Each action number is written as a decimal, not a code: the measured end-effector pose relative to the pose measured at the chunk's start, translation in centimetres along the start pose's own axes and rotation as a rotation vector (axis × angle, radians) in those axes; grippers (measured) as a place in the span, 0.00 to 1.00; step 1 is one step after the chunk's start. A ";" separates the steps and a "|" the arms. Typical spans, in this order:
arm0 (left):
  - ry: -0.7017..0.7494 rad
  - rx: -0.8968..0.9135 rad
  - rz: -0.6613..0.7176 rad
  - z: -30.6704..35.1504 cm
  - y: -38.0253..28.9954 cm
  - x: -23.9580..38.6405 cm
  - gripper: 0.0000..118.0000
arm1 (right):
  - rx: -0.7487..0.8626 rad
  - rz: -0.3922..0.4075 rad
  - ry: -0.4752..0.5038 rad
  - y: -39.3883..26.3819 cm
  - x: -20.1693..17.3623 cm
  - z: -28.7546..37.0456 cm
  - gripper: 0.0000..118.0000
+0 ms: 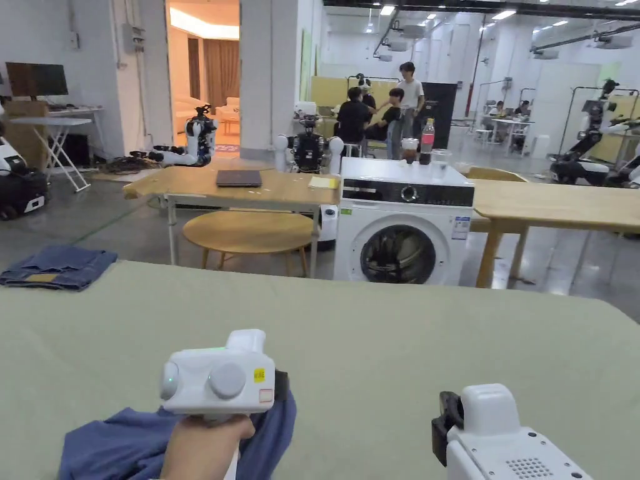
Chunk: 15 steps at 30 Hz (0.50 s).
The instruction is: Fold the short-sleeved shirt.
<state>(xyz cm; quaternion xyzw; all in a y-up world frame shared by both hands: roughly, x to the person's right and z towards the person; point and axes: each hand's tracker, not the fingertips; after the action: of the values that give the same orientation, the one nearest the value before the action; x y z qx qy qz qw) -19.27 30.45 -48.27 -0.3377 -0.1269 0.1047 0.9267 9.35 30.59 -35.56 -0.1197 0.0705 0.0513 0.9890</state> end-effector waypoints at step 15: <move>-0.032 -0.312 -0.271 -14.7 -11.3 19.3 0.00 | -0.063 -0.049 -0.214 -2.7 12.2 4.1 0.00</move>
<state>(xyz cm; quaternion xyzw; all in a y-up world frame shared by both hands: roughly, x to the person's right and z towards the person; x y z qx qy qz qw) 4.69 18.51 -48.60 -0.4555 -0.2007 -0.0366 0.8666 22.17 30.00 -32.84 -0.1464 -0.0399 0.0417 0.9875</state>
